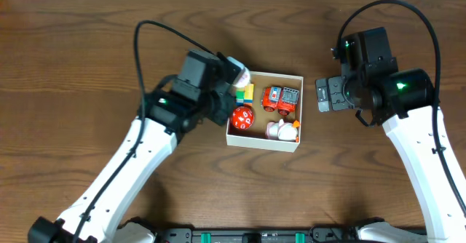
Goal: Pack container
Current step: 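Carry the rattle drum right and lower it into the box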
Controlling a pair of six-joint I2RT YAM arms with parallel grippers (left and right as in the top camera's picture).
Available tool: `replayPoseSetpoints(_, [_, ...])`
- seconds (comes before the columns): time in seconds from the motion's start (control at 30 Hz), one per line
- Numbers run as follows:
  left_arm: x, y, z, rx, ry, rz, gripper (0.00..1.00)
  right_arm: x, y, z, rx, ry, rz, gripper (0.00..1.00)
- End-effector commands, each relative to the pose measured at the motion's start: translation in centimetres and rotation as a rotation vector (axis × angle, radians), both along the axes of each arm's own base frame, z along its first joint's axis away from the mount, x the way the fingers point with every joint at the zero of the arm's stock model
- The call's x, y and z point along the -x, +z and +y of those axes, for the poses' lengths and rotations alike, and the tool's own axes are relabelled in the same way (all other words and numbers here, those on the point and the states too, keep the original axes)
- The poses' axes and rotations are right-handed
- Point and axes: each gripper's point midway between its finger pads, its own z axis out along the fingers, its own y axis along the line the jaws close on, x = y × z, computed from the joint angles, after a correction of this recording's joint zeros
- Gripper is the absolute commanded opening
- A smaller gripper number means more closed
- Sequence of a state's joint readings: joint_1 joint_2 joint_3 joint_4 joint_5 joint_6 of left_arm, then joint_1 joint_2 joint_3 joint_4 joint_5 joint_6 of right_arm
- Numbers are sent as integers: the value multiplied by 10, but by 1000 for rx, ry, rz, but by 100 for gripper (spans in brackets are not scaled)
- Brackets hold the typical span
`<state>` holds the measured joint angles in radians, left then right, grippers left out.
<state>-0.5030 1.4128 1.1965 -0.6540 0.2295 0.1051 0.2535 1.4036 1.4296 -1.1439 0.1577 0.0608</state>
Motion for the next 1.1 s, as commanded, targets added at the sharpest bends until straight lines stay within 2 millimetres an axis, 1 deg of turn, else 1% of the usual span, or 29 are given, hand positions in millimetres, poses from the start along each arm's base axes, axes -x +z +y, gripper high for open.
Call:
replayPoseSetpoints(0.0, [8, -16, -16, 25, 37, 92, 6, -1, 7, -3, -2, -21, -21, 99])
replayPoseSetpoints(0.17, [10, -41, -31, 14, 50, 165, 6, -1, 7, -3, -2, -21, -21, 99])
replayPoseSetpoints(0.27, [10, -52, -42, 8, 34, 178, 6, -1, 7, -3, -2, -21, -21, 99])
replayPoseSetpoints(0.33, [9, -56, -49, 11, 21, 173, 5, -1, 7, -3, -2, -21, -21, 99])
replayPoseSetpoints(0.4, [8, -57, -55, 16, 9, 165, 6, -1, 7, -3, -2, -21, -21, 99])
replayPoseSetpoints(0.5, [8, -59, -60, 18, -2, 159, 6, -1, 7, -3, -2, -21, -21, 99])
replayPoseSetpoints(0.77, [5, -67, -58, -7, 10, 163, 7, -1, 7, -3, -2, -21, -21, 99])
replayPoseSetpoints(0.8, [4, -67, -56, -14, 16, 157, 8, -1, 7, -3, -2, -21, -21, 99])
replayPoseSetpoints(0.83, [3, -67, -55, -18, 19, 153, 11, -1, 7, -3, -2, -21, -21, 99])
replayPoseSetpoints(1.0, [0, -67, -55, -25, 21, 135, 13, -1, 7, -3, -2, -21, -21, 99])
replayPoseSetpoints(1.07, [0, -66, -54, -24, 21, 134, 22, -1, 7, -3, -2, -21, -21, 99])
